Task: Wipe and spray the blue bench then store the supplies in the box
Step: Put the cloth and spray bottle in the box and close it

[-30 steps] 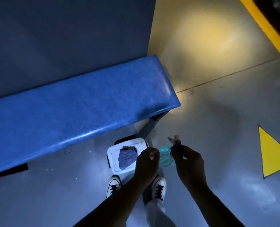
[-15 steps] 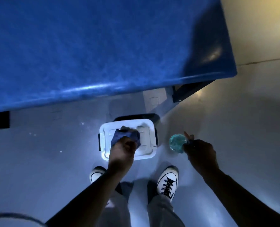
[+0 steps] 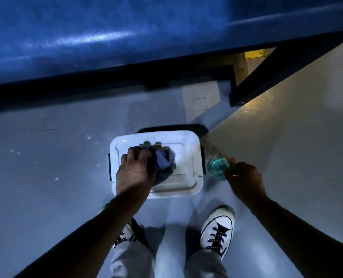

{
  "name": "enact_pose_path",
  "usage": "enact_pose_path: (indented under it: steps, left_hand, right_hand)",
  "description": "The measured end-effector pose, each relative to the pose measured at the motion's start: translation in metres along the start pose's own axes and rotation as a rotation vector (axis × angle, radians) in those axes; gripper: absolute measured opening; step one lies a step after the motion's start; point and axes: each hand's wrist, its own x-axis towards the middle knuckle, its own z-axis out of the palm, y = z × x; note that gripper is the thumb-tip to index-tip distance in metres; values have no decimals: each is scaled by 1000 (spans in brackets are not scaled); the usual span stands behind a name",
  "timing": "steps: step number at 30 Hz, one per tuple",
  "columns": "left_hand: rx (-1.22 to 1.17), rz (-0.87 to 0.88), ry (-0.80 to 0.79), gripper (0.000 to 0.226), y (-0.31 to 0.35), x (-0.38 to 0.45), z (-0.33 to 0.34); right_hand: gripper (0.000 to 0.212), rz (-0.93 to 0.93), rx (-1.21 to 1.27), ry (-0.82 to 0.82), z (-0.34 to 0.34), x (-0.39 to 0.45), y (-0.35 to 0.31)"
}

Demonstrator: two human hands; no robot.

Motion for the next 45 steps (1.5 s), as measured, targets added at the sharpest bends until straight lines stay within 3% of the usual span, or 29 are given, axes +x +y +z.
enact_pose_path:
  steps: [3,6,10,13,16,21,24,30,34,38,41,45]
  left_hand:
    - [-69,16,-41,40,-2,3,-5]
    - [-154,18,-36,37,-6,-10,-12]
    - [-283,30,-34,25,-7,-48,-21]
    - [-376,18,-23,20,0,-82,-28]
    - [-424,-64,-33,16,3,-115,-22]
    - [-397,-46,-122,6,-25,-139,38]
    - [-310,8,-137,22,-46,-128,92]
    - [-321,-146,-202,21,-64,-102,134]
    - [-408,-169,-162,24,-68,-113,107]
    - [-485,-45,8,1,-72,-117,48]
    - [-519,-31,98,2,-76,-95,5]
    - [-494,-124,191,27,-87,-46,-17]
  right_hand:
    - [28,4,45,-3,-4,-8,-3]
    - [43,-40,53,126,-7,-28,-2]
    - [20,-151,90,207,-12,-66,-8]
    - [4,-189,142,121,-11,-89,-15]
    - [5,-176,135,-14,-2,-106,-19]
    - [8,-73,176,-86,33,-102,-7]
    - [7,-89,186,-34,58,-84,0]
    - [13,-143,150,43,79,-57,3]
    - [14,-127,98,10,64,-64,-11]
    - [12,-115,53,3,45,-79,-40]
    - [12,-100,52,-20,40,-79,-63]
    - [32,-108,20,34,48,-63,-86]
